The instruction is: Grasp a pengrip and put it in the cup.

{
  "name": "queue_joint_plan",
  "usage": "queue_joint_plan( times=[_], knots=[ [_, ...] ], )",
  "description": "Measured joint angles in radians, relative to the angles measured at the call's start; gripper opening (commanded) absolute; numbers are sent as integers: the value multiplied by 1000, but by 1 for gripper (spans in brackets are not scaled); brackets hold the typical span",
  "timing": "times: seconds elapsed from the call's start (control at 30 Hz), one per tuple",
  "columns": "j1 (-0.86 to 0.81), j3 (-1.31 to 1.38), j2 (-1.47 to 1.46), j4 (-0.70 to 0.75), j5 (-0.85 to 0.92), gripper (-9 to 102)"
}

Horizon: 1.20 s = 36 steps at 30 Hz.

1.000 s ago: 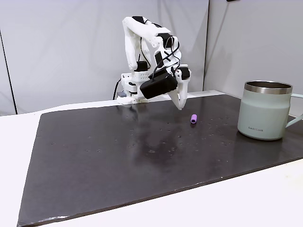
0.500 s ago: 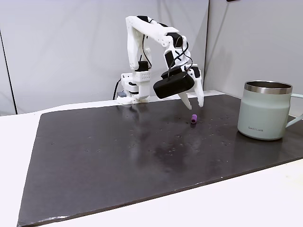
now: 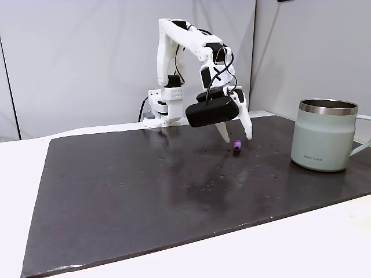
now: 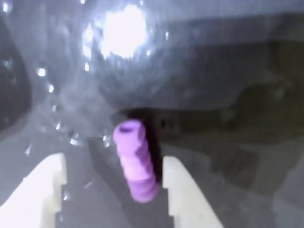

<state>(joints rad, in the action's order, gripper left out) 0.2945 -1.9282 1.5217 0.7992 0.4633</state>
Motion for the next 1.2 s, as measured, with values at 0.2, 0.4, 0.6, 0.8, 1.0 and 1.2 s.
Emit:
queue_joint_plan(
  times=[0.2,0.4,0.6,0.8,1.0,1.2],
  knots=[
    [-8,41,-91,0,46,24],
    [-3,58,-104,6,97,17],
    [28,60,-107,37,163,0],
    [31,60,-107,41,179,0],
    [37,67,-64,101,161,0],
    [75,276,51,264,77,0]
  ],
)
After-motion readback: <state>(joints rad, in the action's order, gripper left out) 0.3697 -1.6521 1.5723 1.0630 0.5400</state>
